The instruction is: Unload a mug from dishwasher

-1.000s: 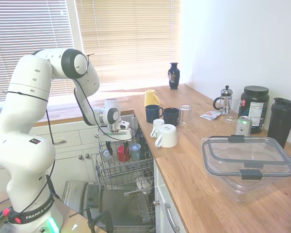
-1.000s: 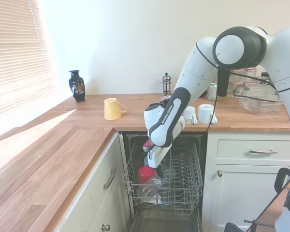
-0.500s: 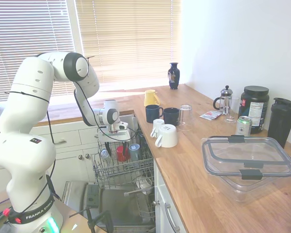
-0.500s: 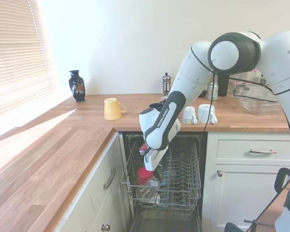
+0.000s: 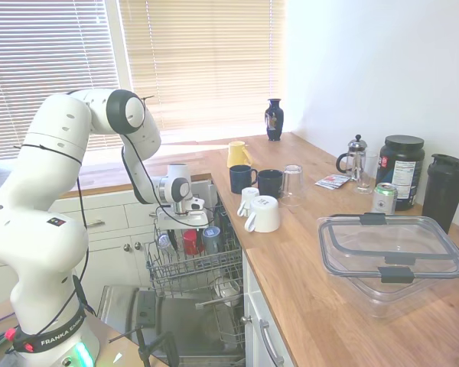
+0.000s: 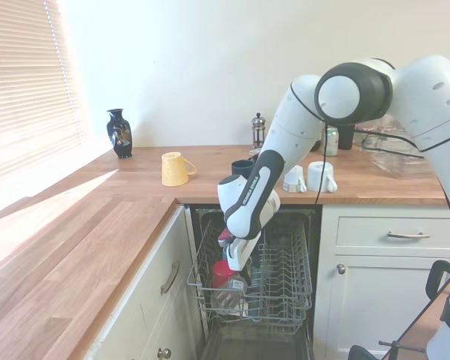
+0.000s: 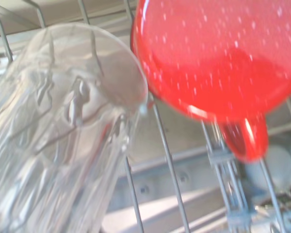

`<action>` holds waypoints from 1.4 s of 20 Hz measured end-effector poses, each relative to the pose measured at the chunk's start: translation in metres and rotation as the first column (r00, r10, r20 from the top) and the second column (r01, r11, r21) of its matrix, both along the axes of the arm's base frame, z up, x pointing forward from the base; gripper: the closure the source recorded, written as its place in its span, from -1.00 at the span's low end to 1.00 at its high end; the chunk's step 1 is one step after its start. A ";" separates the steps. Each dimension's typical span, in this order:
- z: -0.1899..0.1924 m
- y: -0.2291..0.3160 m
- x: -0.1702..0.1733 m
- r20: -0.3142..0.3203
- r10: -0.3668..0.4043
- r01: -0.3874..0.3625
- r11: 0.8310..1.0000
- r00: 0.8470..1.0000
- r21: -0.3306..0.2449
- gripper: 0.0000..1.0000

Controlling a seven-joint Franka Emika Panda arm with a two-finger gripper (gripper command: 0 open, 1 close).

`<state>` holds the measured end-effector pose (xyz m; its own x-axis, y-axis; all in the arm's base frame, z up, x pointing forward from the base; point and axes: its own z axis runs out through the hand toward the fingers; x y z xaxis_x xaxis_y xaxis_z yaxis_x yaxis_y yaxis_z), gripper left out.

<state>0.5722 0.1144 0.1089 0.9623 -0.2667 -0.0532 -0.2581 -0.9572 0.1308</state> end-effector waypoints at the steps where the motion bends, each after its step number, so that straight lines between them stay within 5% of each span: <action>1: -0.002 0.001 0.002 0.002 0.006 -0.006 1.000 1.000 0.005 -1.00; 22: -0.046 0.017 0.040 -0.016 0.064 -0.064 0.998 0.998 0.028 -1.00; 23: -0.048 0.017 0.039 -0.018 0.065 -0.065 0.998 0.998 0.029 1.00; 28: -0.048 0.014 0.040 -0.019 0.076 -0.075 0.996 0.997 0.040 1.00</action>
<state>0.6123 0.1285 0.0608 0.9782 -0.1909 -0.0822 -0.1828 -0.9784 0.0970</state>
